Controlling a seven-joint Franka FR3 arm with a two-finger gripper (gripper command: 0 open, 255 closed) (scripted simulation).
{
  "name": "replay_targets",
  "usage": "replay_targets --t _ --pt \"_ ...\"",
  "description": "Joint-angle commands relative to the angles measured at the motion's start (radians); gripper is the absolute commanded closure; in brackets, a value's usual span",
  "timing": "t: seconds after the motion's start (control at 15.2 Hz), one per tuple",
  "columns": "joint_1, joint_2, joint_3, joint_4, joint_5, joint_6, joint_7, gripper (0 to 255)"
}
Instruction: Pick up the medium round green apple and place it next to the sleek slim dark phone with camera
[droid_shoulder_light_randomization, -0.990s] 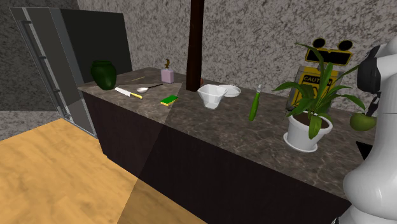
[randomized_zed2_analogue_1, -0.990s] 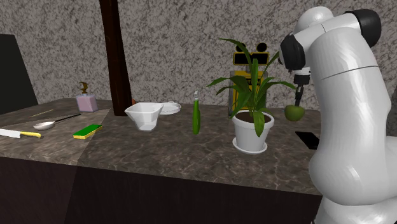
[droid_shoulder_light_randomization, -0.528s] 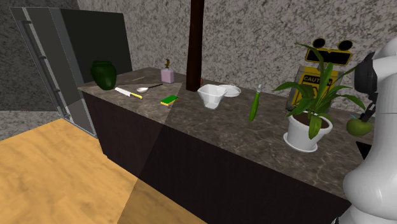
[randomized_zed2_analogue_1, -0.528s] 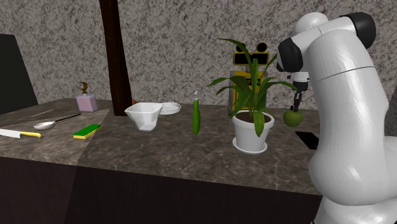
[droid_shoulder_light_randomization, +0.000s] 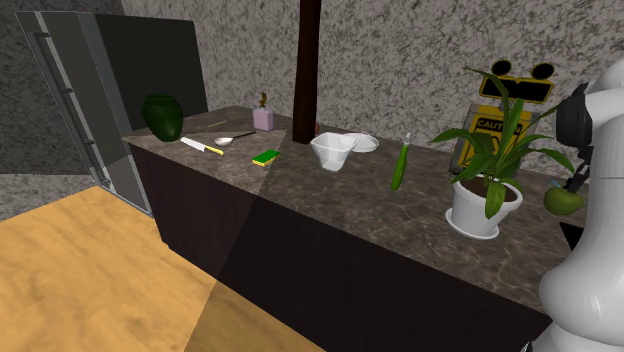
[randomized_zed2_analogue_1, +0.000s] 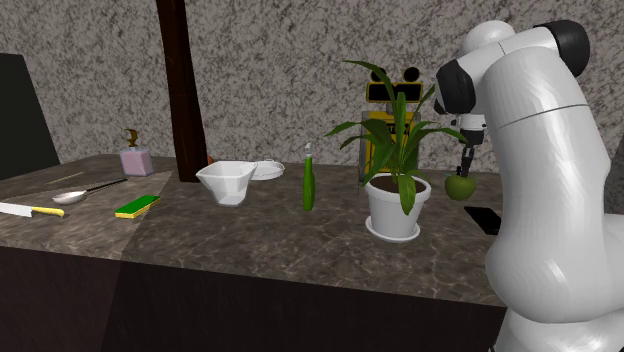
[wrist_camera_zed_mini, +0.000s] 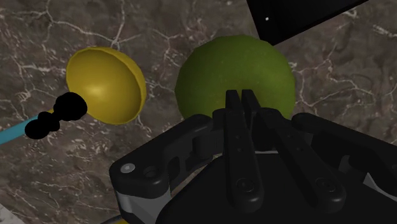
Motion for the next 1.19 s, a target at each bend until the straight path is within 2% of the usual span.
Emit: replay_targets --t 0.0,0.33,0.59,1.12 --pt "0.0 0.0 0.0 0.0 0.0 0.0 0.0 0" --pt "0.0 0.0 0.0 0.0 0.0 0.0 0.0 0" --pt "-0.01 -0.024 -0.014 0.099 -0.024 -0.113 0.019 0" --pt "-0.01 -0.023 -0.015 0.099 -0.024 -0.113 0.019 0"
